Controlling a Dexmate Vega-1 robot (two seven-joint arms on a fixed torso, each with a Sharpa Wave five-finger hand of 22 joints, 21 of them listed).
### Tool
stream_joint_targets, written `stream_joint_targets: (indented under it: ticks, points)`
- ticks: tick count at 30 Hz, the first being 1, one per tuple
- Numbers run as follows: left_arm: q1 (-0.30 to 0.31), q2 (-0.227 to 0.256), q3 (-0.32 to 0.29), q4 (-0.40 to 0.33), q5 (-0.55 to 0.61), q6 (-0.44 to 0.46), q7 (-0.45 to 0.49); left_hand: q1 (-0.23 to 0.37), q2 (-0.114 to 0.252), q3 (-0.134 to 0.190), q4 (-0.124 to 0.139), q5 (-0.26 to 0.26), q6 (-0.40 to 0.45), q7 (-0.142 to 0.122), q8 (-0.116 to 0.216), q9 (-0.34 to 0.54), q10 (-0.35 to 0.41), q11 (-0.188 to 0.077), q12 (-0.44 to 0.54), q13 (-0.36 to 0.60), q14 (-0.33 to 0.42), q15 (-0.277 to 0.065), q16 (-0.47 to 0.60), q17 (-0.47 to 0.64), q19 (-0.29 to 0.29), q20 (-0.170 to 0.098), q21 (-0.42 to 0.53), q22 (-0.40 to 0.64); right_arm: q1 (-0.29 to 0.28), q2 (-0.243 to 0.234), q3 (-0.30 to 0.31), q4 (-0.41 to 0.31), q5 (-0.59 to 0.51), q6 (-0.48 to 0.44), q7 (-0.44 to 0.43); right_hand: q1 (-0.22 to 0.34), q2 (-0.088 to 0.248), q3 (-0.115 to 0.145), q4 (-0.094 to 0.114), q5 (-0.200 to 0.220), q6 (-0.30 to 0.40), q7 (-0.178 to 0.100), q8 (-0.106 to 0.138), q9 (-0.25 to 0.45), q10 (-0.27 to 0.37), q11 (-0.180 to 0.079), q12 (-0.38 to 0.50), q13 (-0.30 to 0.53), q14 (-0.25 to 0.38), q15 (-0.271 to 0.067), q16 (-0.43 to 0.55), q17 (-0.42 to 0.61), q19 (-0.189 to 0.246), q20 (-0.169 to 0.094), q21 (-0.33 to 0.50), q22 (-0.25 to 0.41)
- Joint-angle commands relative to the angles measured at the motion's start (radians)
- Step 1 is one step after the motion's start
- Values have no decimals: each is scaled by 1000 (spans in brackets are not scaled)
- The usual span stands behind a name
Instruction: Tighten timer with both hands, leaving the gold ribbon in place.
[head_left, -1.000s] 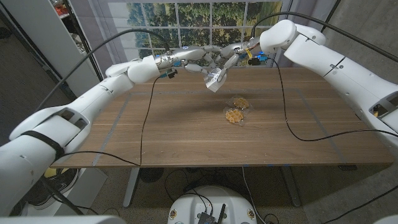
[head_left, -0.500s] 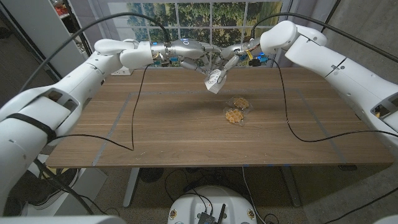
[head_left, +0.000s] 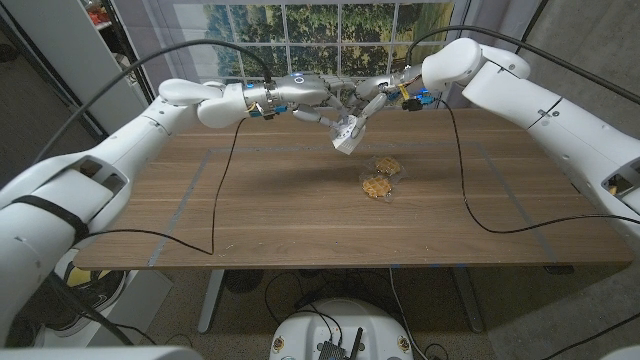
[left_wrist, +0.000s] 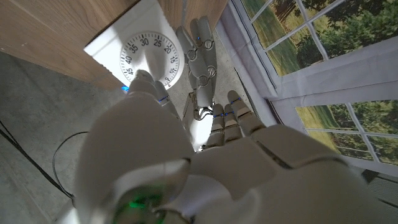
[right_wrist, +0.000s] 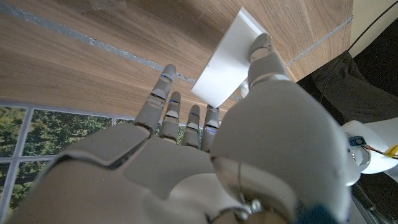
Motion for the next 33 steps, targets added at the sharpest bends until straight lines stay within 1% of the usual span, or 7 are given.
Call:
stream_joint_targets:
  ticks: [1, 6, 9, 13, 18, 25, 33]
  points:
    - [202, -27, -104, -96, -630, 222, -142, -4, 18, 15, 6, -11, -92, -10, -31, -5, 167, -243, 6, 13, 81, -160, -7, 3, 2, 17, 5, 0, -11, -12, 14, -7, -1, -9, -43, -15, 26, 4, 8, 4, 154, -131, 59, 187, 11, 0, -3, 4, 1, 0, 3, 3, -1, -1, 1, 3]
    - [239, -24, -131, -122, -700, 283, -205, 19, 53, 101, 10, -27, -248, -9, -39, -2, 145, -231, 0, 27, 71, -128, -9, 11, -1, 43, 6, 1, -6, -6, 13, 6, -4, 4, -44, -16, 26, 3, 7, 4, 154, -132, 58, 187, 11, -1, -4, 4, 1, 0, 3, 2, -1, -2, 1, 3]
    - [264, -31, -144, -131, -750, 316, -229, 8, 51, 163, 31, -42, -365, -5, -34, 16, 141, -234, 0, 41, 69, -120, -7, 19, 2, 57, 9, 2, -2, -4, 8, 14, -13, 14, -45, -16, 26, 3, 7, 4, 154, -131, 58, 187, 10, -3, -4, 4, 2, 0, 3, 2, -1, -2, 1, 3]
    - [295, -50, -164, -132, -820, 335, -240, -5, 39, 190, 39, -52, -449, -6, -28, 35, 154, -240, 6, 50, 86, -120, -2, 19, 13, 60, 15, 1, 5, 4, 3, 32, -16, 27, -38, -15, 26, 4, 7, 5, 154, -131, 57, 187, 11, -3, -4, 4, 1, -1, 3, 2, -1, -2, 1, 3]
    - [332, -67, -194, -142, -867, 341, -228, -26, 28, 196, 46, -55, -469, -10, -11, 53, 172, -249, 15, 59, 110, -119, 5, 17, 36, 68, 24, 1, 14, 14, -4, 55, -23, 34, -31, -15, 27, 4, 6, 5, 155, -132, 56, 188, 11, -4, -5, 4, 1, -2, 3, 2, -1, -2, 1, 3]
    - [395, -82, -232, -183, -928, 404, -203, -83, -4, 173, 63, -65, -480, -9, 15, 78, 179, -252, 20, 72, 128, -125, 9, 16, 56, 67, 32, 0, 20, 22, -15, 78, -40, 56, -29, -15, 27, 4, 6, 5, 154, -137, 55, 189, 10, -4, -6, 4, 0, -5, 3, 2, -3, -4, 0, 3]
    - [440, -93, -247, -186, -1131, 494, -290, -166, -50, 131, 78, -72, -540, -6, 10, 87, 179, -250, 19, 88, 174, -139, 19, 10, 64, 59, 34, -2, 2, 12, -17, 49, -88, 90, -57, -14, 27, 4, 4, 5, 150, -144, 51, 191, 9, -9, -8, 4, 1, -9, 3, 2, -7, -10, -1, 3]
